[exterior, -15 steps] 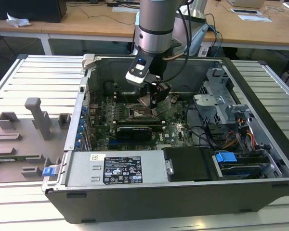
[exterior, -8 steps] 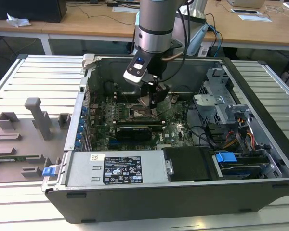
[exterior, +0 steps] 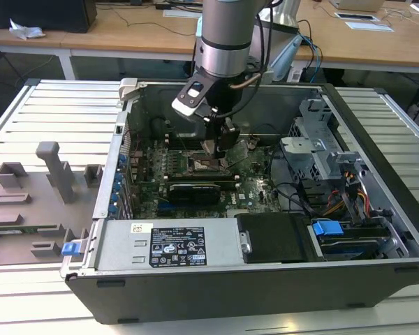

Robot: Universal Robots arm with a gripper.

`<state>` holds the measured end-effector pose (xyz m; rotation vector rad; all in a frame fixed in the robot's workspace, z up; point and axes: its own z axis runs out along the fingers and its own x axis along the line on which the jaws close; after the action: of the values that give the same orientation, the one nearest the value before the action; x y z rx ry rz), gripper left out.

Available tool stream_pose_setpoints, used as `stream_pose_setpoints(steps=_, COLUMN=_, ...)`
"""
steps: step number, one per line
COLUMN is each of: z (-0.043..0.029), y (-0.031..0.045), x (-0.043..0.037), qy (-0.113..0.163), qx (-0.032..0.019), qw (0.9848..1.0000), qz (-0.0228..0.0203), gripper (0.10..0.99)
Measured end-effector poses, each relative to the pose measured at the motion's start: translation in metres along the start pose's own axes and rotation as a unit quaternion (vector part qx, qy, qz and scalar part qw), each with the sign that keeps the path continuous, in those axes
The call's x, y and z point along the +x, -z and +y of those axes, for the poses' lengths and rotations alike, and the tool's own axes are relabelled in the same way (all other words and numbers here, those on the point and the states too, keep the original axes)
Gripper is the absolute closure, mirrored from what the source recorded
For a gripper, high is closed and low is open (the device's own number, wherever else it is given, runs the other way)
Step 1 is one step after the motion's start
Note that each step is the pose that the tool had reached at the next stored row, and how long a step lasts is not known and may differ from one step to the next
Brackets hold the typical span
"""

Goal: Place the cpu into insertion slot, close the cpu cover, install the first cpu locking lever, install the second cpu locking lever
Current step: 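Place the cpu into insertion slot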

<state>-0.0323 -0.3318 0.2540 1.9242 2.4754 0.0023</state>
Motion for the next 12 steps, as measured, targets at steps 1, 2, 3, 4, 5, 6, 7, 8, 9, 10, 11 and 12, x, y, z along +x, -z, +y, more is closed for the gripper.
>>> stream_pose_setpoints(steps=1, z=0.0, y=0.0, x=0.0, qy=-0.01, qx=0.0001, qw=1.0, qz=-0.0002, gripper=0.541)
stream_pose_setpoints(steps=2, z=0.0, y=-0.0001, x=0.0, qy=-0.026, qx=0.0002, qw=0.9997, qz=-0.0005, gripper=0.541)
stream_pose_setpoints(steps=3, z=0.0, y=-0.0001, x=0.0, qy=-0.037, qx=0.0003, qw=0.9993, qz=-0.0007, gripper=0.541)
stream_pose_setpoints(steps=4, z=0.0, y=-0.0001, x=0.0, qy=-0.043, qx=0.0003, qw=0.9991, qz=-0.0008, gripper=0.541)
stream_pose_setpoints(steps=5, z=0.0, y=-0.0002, x=0.0, qy=-0.048, qx=0.0004, qw=0.9988, qz=-0.0009, gripper=0.541)
stream_pose_setpoints(steps=6, z=0.0, y=-0.0002, x=0.0, qy=-0.054, qx=0.0004, qw=0.9985, qz=-0.0011, gripper=0.541)
stream_pose_setpoints(steps=7, z=0.0, y=-0.0002, x=0.0, qy=-0.06, qx=0.0005, qw=0.9982, qz=-0.0013, gripper=0.541)
stream_pose_setpoints(steps=8, z=0.0, y=-0.0002, x=0.0, qy=-0.066, qx=0.0005, qw=0.9978, qz=-0.0014, gripper=0.541)
stream_pose_setpoints(steps=9, z=0.0, y=-0.0002, x=0.0, qy=-0.071, qx=0.0006, qw=0.9975, qz=-0.0015, gripper=0.541)
stream_pose_setpoints(steps=10, z=0.0, y=-0.0002, x=0.0, qy=-0.081, qx=0.0007, qw=0.9967, qz=-0.0017, gripper=0.541)
stream_pose_setpoints(steps=11, z=0.0, y=-0.0003, x=0.0, qy=-0.088, qx=0.0007, qw=0.9961, qz=-0.0019, gripper=0.541)
stream_pose_setpoints(steps=12, z=0.0, y=-0.0003, x=0.0, qy=-0.093, qx=0.0008, qw=0.9956, qz=-0.002, gripper=0.541)
